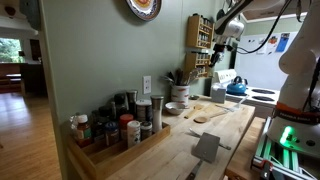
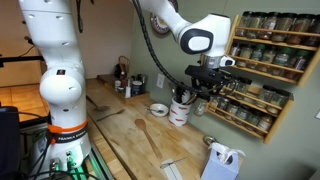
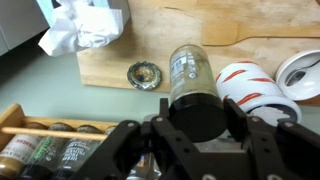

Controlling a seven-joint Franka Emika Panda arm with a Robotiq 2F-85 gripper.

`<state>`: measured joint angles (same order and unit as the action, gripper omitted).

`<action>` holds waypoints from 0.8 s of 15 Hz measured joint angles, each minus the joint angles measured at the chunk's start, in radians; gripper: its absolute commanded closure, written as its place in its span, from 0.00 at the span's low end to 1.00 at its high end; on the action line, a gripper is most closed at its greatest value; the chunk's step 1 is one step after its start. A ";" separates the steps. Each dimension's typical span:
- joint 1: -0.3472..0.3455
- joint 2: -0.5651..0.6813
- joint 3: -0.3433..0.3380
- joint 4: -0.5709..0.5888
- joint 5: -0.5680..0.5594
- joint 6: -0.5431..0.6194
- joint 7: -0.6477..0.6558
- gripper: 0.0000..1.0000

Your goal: Remove the third jar from the top stand on the right

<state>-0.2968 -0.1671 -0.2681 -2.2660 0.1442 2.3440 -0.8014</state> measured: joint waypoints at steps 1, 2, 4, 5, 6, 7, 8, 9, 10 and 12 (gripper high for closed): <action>0.008 0.002 0.007 -0.029 -0.008 0.030 0.044 0.69; 0.017 0.005 0.012 -0.059 -0.016 0.056 0.087 0.69; 0.034 0.013 0.020 -0.119 -0.019 0.103 0.168 0.69; 0.042 0.017 0.021 -0.151 -0.019 0.132 0.205 0.69; 0.050 0.020 0.022 -0.183 -0.017 0.164 0.239 0.69; 0.055 0.022 0.022 -0.212 -0.015 0.200 0.272 0.69; 0.061 0.025 0.023 -0.242 -0.015 0.241 0.302 0.69; 0.067 0.029 0.023 -0.271 -0.011 0.280 0.332 0.69; 0.073 0.034 0.023 -0.300 -0.008 0.323 0.365 0.69; 0.082 0.046 0.025 -0.349 -0.005 0.398 0.424 0.69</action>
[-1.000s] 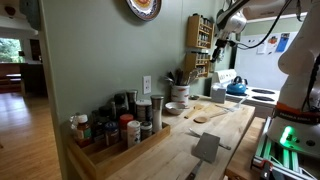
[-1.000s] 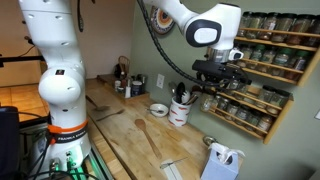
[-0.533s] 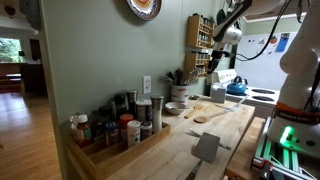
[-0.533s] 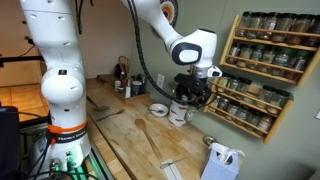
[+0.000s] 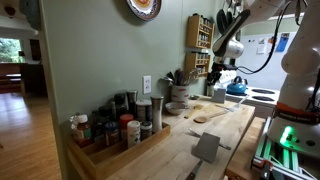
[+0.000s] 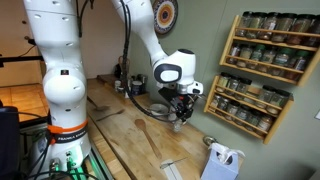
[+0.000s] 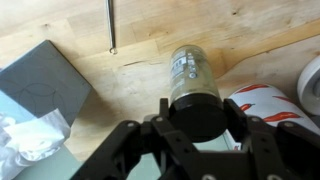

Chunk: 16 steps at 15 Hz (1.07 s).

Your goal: Remove the third jar from the top stand on the right

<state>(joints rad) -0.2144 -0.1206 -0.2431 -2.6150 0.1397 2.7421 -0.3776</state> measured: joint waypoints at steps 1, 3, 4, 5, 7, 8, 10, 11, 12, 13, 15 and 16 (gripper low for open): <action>0.004 0.008 0.002 -0.022 0.001 0.039 0.027 0.69; 0.014 0.029 0.008 -0.063 0.001 0.118 0.079 0.69; 0.015 0.043 0.014 -0.081 0.000 0.161 0.105 0.44; 0.015 0.056 0.018 -0.090 -0.001 0.176 0.111 0.44; 0.015 0.059 0.018 -0.083 -0.001 0.176 0.111 0.44; 0.015 0.059 0.018 -0.079 -0.001 0.176 0.111 0.44; 0.015 0.057 0.018 -0.079 -0.001 0.176 0.111 0.44; 0.015 0.057 0.018 -0.079 -0.001 0.176 0.111 0.69; 0.015 0.057 0.018 -0.079 -0.001 0.176 0.111 0.69; 0.015 0.058 0.018 -0.079 -0.001 0.176 0.111 0.69; 0.018 0.063 0.020 -0.079 0.003 0.177 0.103 0.69; 0.023 0.067 0.022 -0.079 0.012 0.181 0.095 0.69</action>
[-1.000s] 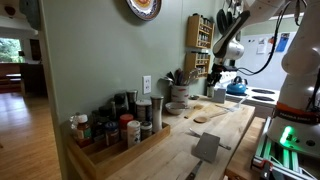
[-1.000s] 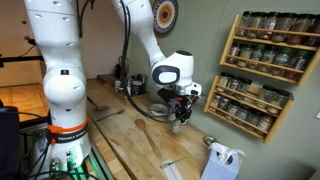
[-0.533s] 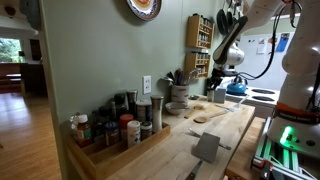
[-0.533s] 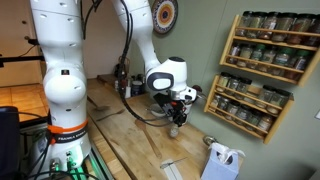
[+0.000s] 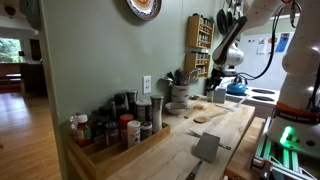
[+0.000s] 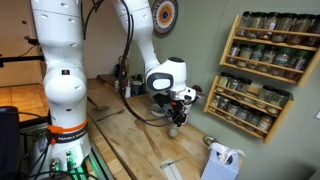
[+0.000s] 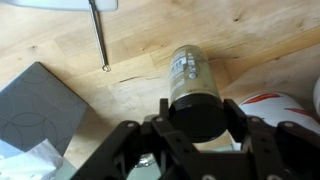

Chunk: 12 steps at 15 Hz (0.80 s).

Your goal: Remove the third jar from the top stand on the right

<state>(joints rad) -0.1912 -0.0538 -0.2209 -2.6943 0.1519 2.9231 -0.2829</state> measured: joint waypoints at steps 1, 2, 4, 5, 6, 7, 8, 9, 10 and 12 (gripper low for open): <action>0.007 0.005 0.003 -0.001 0.019 0.009 -0.013 0.69; 0.014 0.011 0.006 -0.004 0.042 0.026 -0.027 0.69; 0.026 0.026 0.011 -0.011 0.081 0.068 -0.052 0.69; 0.031 0.034 0.013 -0.015 0.099 0.087 -0.065 0.69; 0.035 0.042 0.016 -0.019 0.114 0.104 -0.078 0.69; 0.039 0.050 0.018 -0.025 0.128 0.122 -0.090 0.69; 0.043 0.057 0.022 -0.032 0.143 0.139 -0.100 0.69; 0.045 0.064 0.027 -0.037 0.153 0.157 -0.108 0.69; 0.047 0.071 0.032 -0.042 0.162 0.172 -0.115 0.69; 0.048 0.081 0.043 -0.050 0.176 0.200 -0.128 0.69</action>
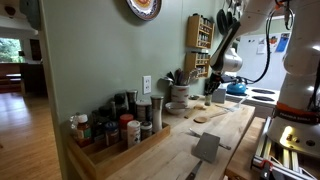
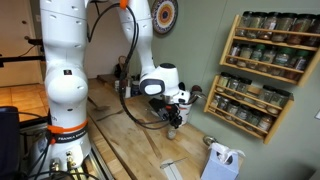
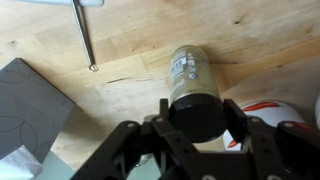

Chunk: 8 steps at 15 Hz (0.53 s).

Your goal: Remove the third jar from the top stand on the right

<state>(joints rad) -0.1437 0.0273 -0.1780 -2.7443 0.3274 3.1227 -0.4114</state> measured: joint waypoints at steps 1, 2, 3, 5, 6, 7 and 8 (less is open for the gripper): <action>0.000 0.005 0.006 -0.002 0.007 0.010 -0.007 0.69; 0.000 0.009 0.011 -0.002 0.013 0.018 -0.013 0.69; 0.000 0.014 0.016 -0.002 0.018 0.023 -0.022 0.69; 0.000 0.023 0.029 -0.001 0.030 0.027 -0.036 0.69; -0.001 0.027 0.036 -0.001 0.042 0.027 -0.045 0.69; -0.003 0.029 0.046 -0.001 0.055 0.027 -0.054 0.69; -0.005 0.031 0.056 -0.001 0.071 0.027 -0.065 0.69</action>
<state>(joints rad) -0.1484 0.0580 -0.1219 -2.7457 0.3985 3.1499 -0.4768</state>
